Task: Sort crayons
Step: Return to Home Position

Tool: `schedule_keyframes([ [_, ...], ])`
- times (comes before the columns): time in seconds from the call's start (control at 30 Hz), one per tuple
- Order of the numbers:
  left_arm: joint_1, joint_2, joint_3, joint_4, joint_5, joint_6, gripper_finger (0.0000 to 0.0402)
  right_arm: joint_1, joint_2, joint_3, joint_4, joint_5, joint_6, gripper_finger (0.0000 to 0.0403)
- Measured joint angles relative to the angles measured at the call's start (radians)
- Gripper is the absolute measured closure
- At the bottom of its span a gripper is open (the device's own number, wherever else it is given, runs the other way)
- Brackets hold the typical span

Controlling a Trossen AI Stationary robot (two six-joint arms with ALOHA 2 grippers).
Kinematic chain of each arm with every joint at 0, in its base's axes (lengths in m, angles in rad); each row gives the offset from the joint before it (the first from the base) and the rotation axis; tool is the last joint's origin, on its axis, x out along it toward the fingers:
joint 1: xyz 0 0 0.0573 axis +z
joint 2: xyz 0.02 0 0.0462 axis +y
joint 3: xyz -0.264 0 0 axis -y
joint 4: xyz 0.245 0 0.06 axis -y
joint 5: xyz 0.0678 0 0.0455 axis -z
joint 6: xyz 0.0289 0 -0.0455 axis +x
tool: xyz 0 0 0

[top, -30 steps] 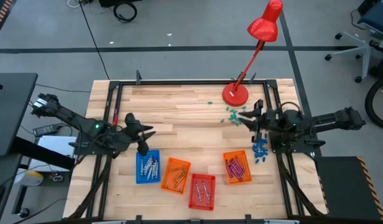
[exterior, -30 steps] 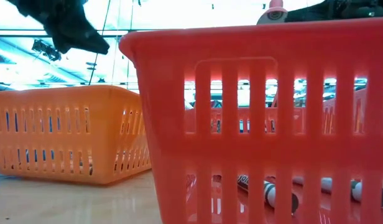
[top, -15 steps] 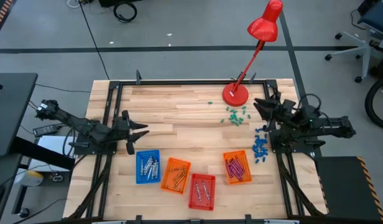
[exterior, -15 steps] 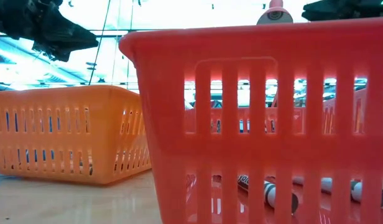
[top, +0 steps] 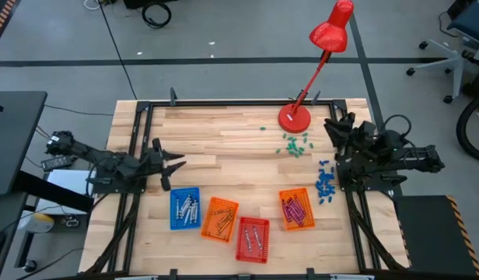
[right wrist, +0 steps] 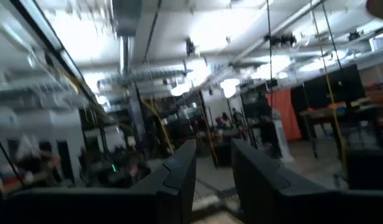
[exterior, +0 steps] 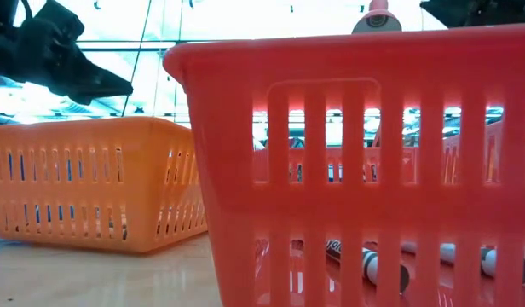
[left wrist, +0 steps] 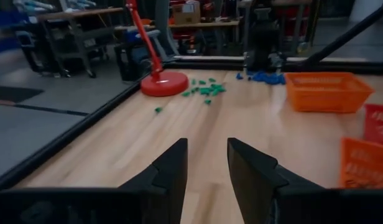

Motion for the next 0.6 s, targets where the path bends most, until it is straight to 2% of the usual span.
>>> schedule_keyframes([
  [0.1,0.028,-0.004,-0.012,0.022,0.027,0.045,0.0276,0.000,-0.017,0.014,0.014,-0.036,0.026,0.0296],
  [0.23,0.053,-0.045,-0.014,0.033,0.117,0.117,0.0276,0.000,-0.076,0.065,-0.128,-0.134,0.088,0.0296],
  [0.37,0.063,-0.105,-0.014,0.029,0.149,0.177,0.0276,0.000,-0.071,0.065,-0.181,-0.173,0.143,0.0296],
  [0.5,0.062,-0.152,-0.014,0.032,0.236,0.201,0.0276,0.000,-0.075,0.066,-0.219,-0.199,0.194,0.0296],
  [0.6,0.062,-0.161,-0.015,0.027,0.266,0.201,0.0276,0.000,-0.075,0.066,-0.218,-0.263,0.202,0.0296],
])
